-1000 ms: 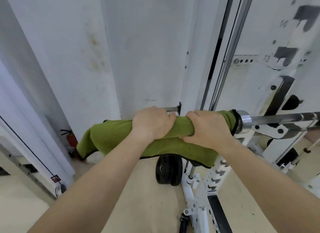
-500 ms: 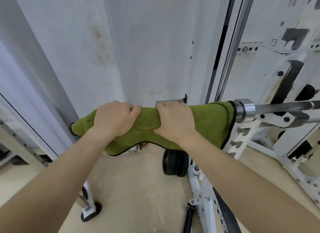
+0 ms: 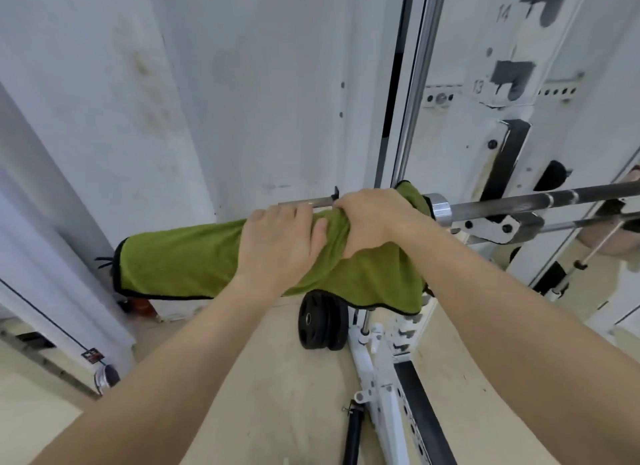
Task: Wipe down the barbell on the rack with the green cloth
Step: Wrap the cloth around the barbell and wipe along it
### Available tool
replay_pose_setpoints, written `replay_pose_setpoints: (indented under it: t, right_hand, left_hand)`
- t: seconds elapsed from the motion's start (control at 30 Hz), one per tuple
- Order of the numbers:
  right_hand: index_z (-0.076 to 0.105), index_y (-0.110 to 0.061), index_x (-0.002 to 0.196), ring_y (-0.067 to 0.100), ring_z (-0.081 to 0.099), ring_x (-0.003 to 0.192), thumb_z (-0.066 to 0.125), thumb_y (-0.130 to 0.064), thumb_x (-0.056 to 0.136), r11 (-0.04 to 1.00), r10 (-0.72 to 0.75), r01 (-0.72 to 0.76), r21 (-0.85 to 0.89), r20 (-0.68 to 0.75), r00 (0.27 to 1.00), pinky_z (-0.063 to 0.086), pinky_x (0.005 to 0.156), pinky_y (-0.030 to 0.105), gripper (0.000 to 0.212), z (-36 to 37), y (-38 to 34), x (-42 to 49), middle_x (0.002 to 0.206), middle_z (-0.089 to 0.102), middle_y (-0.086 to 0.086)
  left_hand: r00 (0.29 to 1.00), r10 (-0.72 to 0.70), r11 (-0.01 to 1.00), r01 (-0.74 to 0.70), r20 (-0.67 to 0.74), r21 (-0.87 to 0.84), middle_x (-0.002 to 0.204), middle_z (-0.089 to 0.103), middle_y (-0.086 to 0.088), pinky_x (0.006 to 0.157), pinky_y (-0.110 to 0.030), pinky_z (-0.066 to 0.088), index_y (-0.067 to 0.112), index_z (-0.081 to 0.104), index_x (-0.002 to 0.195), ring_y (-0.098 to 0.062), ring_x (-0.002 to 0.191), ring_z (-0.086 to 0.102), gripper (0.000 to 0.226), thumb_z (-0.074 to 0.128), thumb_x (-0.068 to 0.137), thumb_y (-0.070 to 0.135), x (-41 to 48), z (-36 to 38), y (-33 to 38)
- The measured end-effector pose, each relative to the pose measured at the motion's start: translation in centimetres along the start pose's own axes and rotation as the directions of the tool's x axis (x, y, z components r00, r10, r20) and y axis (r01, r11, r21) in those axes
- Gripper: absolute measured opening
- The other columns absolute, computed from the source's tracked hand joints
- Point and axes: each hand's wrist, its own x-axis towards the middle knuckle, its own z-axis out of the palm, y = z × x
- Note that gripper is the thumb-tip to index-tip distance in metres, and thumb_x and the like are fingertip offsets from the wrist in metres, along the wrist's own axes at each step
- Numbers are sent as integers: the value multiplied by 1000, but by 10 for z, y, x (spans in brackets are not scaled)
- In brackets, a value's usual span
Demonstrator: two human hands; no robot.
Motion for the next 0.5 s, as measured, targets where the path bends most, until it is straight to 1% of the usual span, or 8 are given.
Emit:
replay_pose_setpoints:
  t: [0.03, 0.1, 0.17, 0.23, 0.3, 0.37, 0.43, 0.5]
  right_hand:
    - [62, -26, 93, 18, 65, 75, 75, -55, 59, 1000, -26, 26, -5, 21, 999, 56, 74, 36, 47, -3, -18, 7, 80, 66, -7]
    - [63, -25, 99, 20, 64, 75, 73, -52, 60, 995, -98, 98, -11, -30, 995, 52, 68, 33, 49, -3, -63, 19, 82, 67, -6]
    - [61, -24, 92, 20, 61, 69, 69, -48, 67, 984, -178, 176, -31, -171, 969, 40, 57, 31, 36, 6, -116, 28, 74, 61, -7]
    - [56, -21, 87, 20, 62, 67, 67, -45, 73, 978, -207, 198, -64, -360, 910, 36, 54, 30, 29, 22, -155, 29, 72, 57, -8]
    - [59, -18, 98, 23, 63, 78, 69, -47, 74, 975, -224, 194, -112, -503, 835, 43, 65, 35, 39, 41, -164, 25, 85, 62, -2]
    - [59, -12, 119, 28, 62, 95, 68, -45, 75, 966, -260, 201, -165, -590, 764, 45, 84, 42, 56, 59, -145, 15, 106, 65, 5]
    - [53, -9, 134, 29, 57, 111, 62, -42, 78, 963, -269, 193, -187, -643, 717, 39, 101, 43, 65, 72, -110, 0, 124, 61, 7]
    - [50, -10, 141, 28, 51, 123, 61, -42, 78, 978, -211, 148, -149, -674, 708, 32, 111, 42, 72, 78, -72, -19, 135, 57, 8]
  left_hand:
    - [1000, -9, 1000, 9, -14, 18, 66, 59, -6, 57, -37, 30, 14, 59, 78, -31, 60, 56, 41, 38, 100, 41, -10, 1, -14]
    - [997, -74, 997, 74, -20, 29, 67, 60, -8, 58, -39, 34, 13, 58, 76, -34, 61, 57, 43, 36, 99, 41, -25, 1, -53]
    - [988, -152, 988, 152, 2, 22, 64, 60, -7, 55, -37, 35, 13, 56, 70, -34, 58, 55, 47, 31, 98, 41, -40, -4, -94]
    - [971, -238, 971, 238, 27, 12, 61, 58, -5, 52, -35, 35, 15, 54, 67, -32, 57, 52, 50, 24, 97, 42, -48, -11, -124]
    - [928, -352, 935, 354, 123, 3, 70, 61, -6, 56, -34, 36, 16, 59, 71, -31, 64, 53, 50, 25, 97, 41, -40, -13, -140]
    - [884, -396, 914, 406, 246, 13, 84, 63, -10, 64, -35, 40, 16, 61, 79, -32, 73, 54, 46, 26, 98, 40, -24, -14, -136]
    - [878, -364, 925, 381, 310, 7, 88, 62, -11, 68, -37, 41, 17, 63, 86, -31, 75, 53, 45, 26, 99, 40, -9, -16, -111]
    - [926, -271, 961, 278, 261, 10, 77, 54, -6, 62, -34, 39, 19, 63, 87, -29, 68, 49, 46, 22, 100, 37, 1, -13, -75]
